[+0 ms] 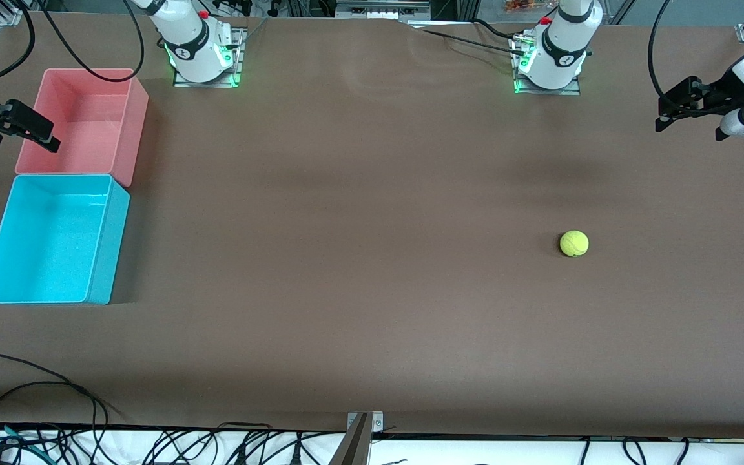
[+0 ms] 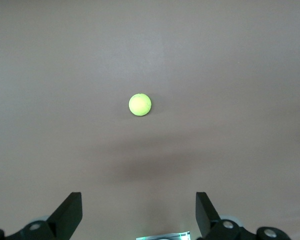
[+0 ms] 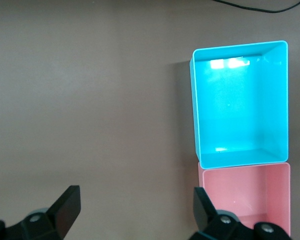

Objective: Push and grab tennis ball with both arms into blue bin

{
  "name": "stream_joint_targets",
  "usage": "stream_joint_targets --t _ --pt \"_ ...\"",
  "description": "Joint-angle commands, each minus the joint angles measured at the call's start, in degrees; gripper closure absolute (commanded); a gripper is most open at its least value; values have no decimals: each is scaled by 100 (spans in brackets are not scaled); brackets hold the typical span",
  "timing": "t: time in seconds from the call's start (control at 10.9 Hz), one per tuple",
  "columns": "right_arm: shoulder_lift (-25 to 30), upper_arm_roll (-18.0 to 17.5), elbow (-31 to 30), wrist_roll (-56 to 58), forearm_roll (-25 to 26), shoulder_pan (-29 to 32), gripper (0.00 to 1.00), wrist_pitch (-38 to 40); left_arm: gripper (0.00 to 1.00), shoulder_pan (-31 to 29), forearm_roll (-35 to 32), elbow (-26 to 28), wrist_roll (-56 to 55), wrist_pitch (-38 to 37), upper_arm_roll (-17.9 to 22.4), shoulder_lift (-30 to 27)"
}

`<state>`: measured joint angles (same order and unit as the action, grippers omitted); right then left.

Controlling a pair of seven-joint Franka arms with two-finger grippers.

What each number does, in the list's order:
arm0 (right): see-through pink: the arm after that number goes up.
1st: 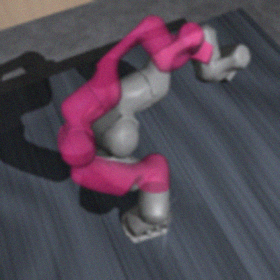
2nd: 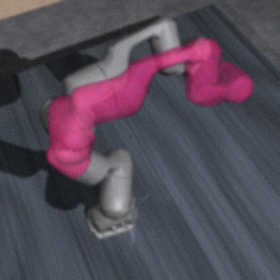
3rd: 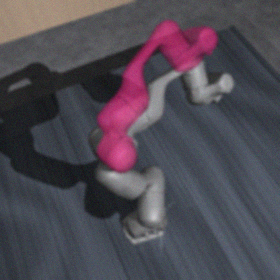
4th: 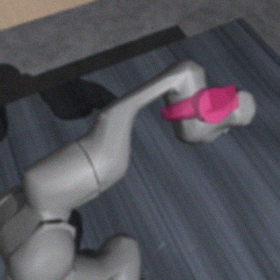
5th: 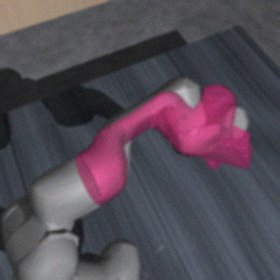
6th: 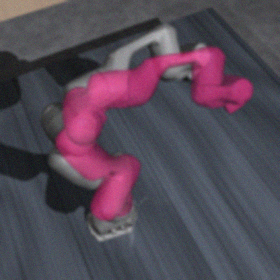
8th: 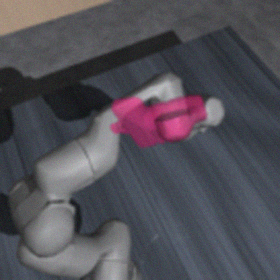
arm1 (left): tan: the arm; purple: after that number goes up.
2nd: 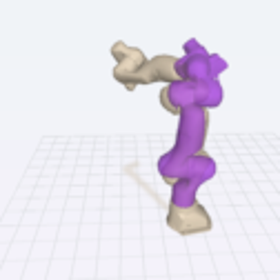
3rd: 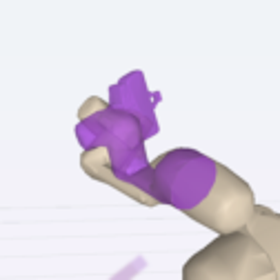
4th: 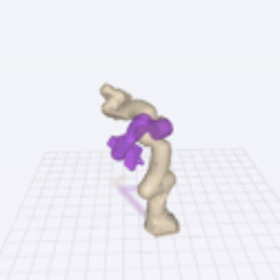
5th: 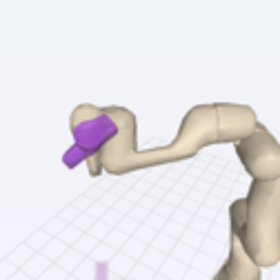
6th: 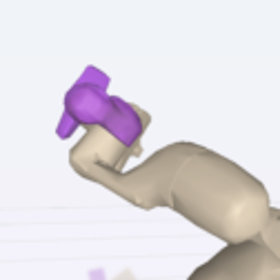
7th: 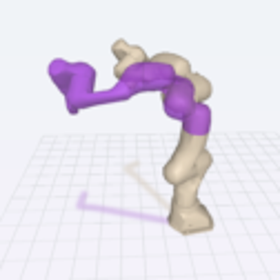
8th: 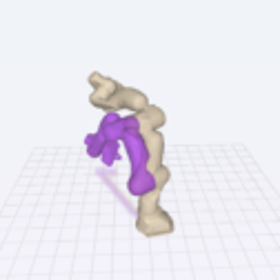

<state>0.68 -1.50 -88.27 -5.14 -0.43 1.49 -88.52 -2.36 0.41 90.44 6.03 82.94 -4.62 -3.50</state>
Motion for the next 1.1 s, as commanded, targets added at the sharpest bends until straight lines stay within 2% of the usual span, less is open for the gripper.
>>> stream_joint_targets --t 0.0,1.01 --pt "-7 36 144 -22 79 -53 0 81 0 -54 99 62 21 -32 -39 -63" --pt "-15 27 144 -14 79 -53 0 81 0 -54 134 61 21 -278 -48 -63"
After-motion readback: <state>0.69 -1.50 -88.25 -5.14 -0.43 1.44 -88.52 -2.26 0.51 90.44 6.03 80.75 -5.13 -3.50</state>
